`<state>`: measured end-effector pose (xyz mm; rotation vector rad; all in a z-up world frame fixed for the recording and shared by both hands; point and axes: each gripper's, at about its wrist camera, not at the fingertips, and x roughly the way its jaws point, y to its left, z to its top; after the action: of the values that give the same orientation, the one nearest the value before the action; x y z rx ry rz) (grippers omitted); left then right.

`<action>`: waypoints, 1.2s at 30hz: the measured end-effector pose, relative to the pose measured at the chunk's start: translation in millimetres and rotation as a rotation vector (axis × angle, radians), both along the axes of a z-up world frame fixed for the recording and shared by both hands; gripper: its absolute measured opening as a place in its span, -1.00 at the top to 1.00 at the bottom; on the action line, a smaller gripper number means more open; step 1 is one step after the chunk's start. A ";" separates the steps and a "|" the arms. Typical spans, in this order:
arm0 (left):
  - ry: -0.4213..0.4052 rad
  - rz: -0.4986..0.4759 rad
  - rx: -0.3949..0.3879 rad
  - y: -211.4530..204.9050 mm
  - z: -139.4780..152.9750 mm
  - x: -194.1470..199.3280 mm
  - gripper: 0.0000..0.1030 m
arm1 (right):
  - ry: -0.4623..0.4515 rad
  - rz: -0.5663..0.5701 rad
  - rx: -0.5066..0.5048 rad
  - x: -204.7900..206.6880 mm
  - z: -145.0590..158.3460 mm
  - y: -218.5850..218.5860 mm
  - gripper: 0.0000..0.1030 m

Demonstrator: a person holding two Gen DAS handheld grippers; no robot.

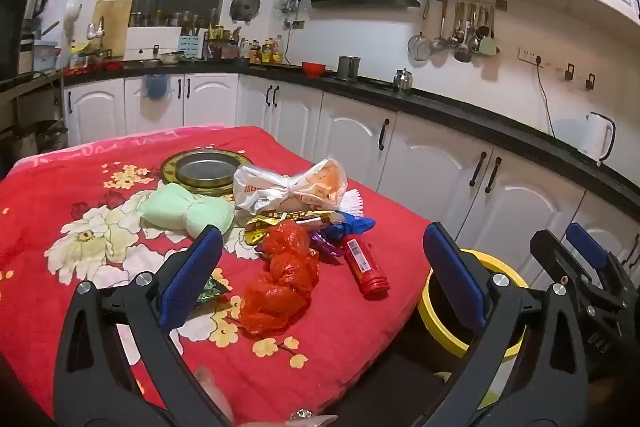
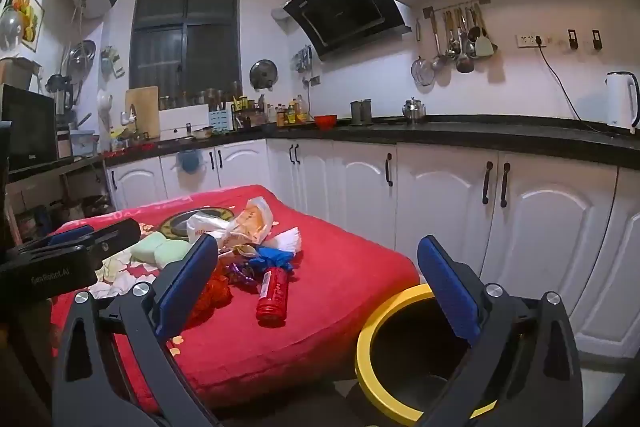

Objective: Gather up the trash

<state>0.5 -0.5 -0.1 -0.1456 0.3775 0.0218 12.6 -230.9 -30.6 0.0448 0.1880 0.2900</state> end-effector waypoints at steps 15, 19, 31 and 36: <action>-0.009 0.003 -0.013 0.0 -0.3 0.8 -0.79 | 0.005 -0.013 -0.010 2.6 -1.1 -1.7 -0.88; -0.013 0.004 -0.012 -7.1 8.9 -0.4 -0.79 | 0.009 -0.018 -0.013 4.1 -5.0 -1.1 -0.88; -0.018 0.005 -0.016 -6.5 9.0 -0.7 -0.79 | 0.013 -0.023 -0.025 2.4 -2.9 2.4 -0.88; -0.020 0.004 -0.018 -6.2 9.4 -0.9 -0.79 | 0.015 -0.021 -0.027 2.9 -3.2 1.7 -0.88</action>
<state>-0.4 -6.7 9.2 -0.1640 0.3575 0.0208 15.5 -229.1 -33.8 0.0224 0.2065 0.2662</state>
